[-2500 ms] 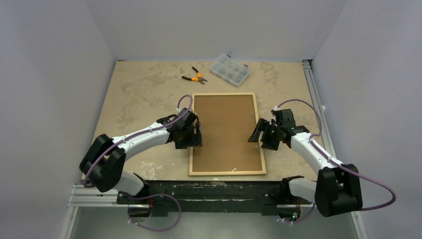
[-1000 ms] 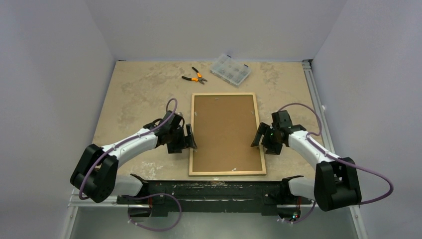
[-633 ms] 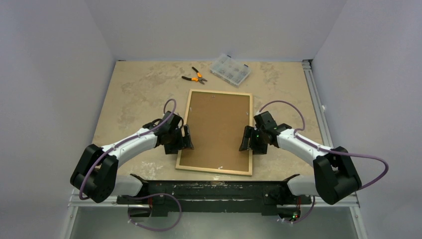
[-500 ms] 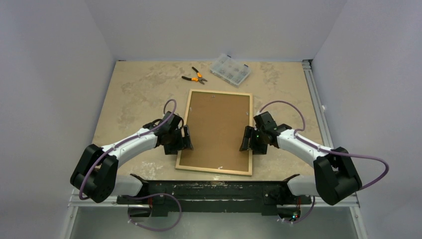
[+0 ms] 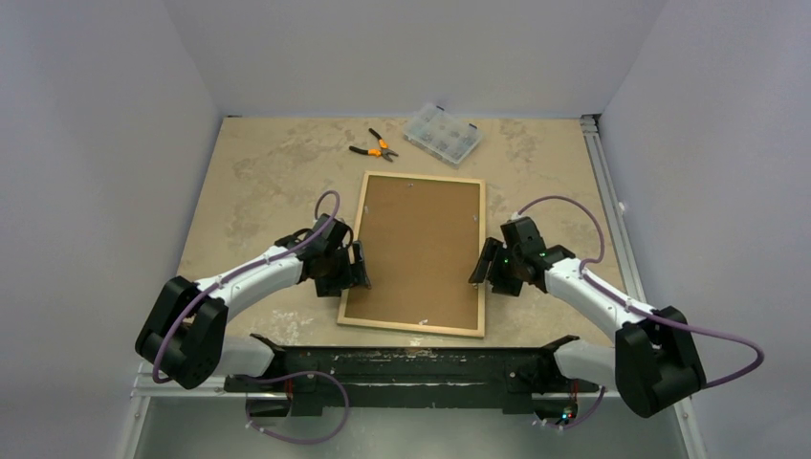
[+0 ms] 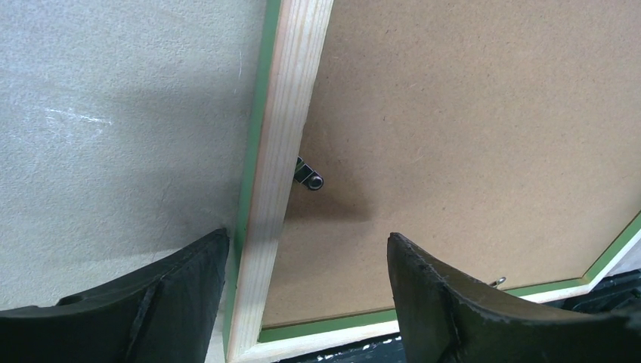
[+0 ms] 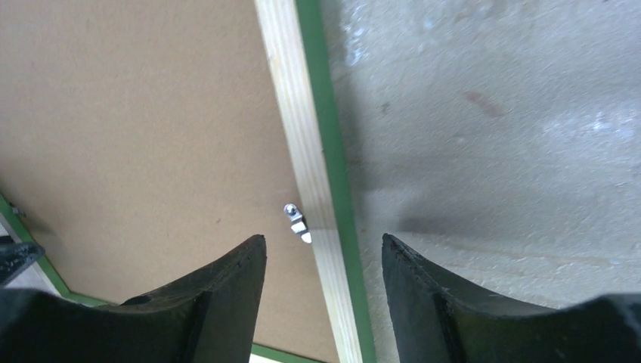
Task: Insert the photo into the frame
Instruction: Install the photo frame at the center of the board.
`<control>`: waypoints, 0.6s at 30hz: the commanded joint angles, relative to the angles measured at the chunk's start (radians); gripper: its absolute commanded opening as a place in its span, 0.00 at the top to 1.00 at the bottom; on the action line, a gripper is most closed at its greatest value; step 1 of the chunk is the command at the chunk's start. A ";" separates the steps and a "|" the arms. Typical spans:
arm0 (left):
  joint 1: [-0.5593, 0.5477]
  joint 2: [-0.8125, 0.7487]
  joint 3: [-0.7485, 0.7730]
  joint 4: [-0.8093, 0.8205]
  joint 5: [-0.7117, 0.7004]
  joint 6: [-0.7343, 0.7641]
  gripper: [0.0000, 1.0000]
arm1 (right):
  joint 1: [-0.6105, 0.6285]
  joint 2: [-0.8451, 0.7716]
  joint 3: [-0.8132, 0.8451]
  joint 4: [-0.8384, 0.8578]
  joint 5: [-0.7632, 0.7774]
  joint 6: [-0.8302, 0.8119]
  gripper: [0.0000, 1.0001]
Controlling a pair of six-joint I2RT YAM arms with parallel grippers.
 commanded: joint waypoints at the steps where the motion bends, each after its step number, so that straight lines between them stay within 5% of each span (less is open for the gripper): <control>1: 0.005 0.004 -0.004 0.006 -0.012 0.015 0.26 | -0.042 0.018 -0.017 0.053 -0.030 0.002 0.49; 18: 0.004 0.017 -0.004 0.011 -0.009 0.015 0.27 | -0.052 0.098 -0.016 0.084 -0.045 -0.037 0.79</control>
